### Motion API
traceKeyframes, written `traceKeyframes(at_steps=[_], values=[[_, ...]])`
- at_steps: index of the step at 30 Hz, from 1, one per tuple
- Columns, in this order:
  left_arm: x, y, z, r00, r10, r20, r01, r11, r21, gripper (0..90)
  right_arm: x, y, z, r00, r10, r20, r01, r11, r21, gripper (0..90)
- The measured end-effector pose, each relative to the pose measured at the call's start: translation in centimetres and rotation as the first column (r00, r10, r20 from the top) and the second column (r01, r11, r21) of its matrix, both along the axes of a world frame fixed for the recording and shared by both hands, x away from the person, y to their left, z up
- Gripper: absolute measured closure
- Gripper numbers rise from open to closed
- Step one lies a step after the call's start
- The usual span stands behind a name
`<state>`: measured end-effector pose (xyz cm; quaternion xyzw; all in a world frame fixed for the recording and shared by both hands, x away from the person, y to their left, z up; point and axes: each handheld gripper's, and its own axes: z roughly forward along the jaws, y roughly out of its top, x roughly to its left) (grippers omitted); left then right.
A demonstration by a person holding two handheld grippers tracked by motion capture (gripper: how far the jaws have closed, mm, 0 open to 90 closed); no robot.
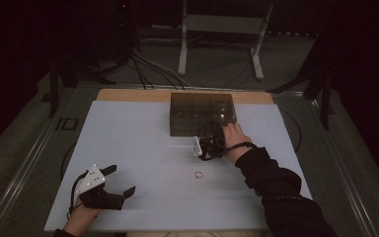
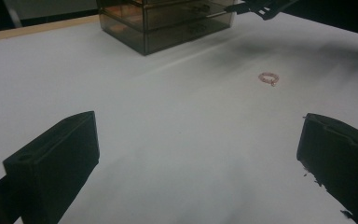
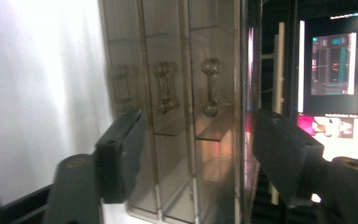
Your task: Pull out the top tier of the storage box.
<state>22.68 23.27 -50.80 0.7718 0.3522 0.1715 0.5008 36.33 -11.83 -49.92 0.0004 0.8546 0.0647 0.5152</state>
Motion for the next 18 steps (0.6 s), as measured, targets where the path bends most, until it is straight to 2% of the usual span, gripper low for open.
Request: traceKeyframes(at_steps=[4,7,9,12,16,18], values=[[0.0,0.0,0.0,1.0000,0.000,0.000,0.000,1.0000,-0.001,0.0,0.3,0.2,-0.3,0.9999,-0.006,0.011,0.006,0.999,-0.038,43.1],[0.0,0.0,0.0,1.0000,-0.002,-0.001,0.002,1.0000,-0.002,0.0,0.5,0.4,-0.5,0.9995,-0.017,0.029,0.018,0.999,-0.041,48.0],[0.0,0.0,0.0,1.0000,-0.003,-0.002,0.003,1.0000,-0.002,0.0,0.6,0.5,-0.6,0.9981,-0.015,0.060,0.017,0.999,-0.045,54.0],[0.0,0.0,0.0,1.0000,-0.004,-0.003,0.004,1.0000,-0.002,0.0,0.8,0.7,-0.7,0.9968,-0.016,0.079,0.021,0.998,-0.066,60.1],[0.0,0.0,0.0,1.0000,-0.004,-0.003,0.004,1.0000,-0.001,0.0,1.0,0.9,-0.7,0.9958,-0.022,0.089,0.029,0.996,-0.080,68.0],[0.0,0.0,0.0,1.0000,-0.005,-0.003,0.005,1.0000,0.000,0.0,1.1,0.9,-0.7,0.9953,-0.020,0.095,0.029,0.996,-0.090,68.5]])
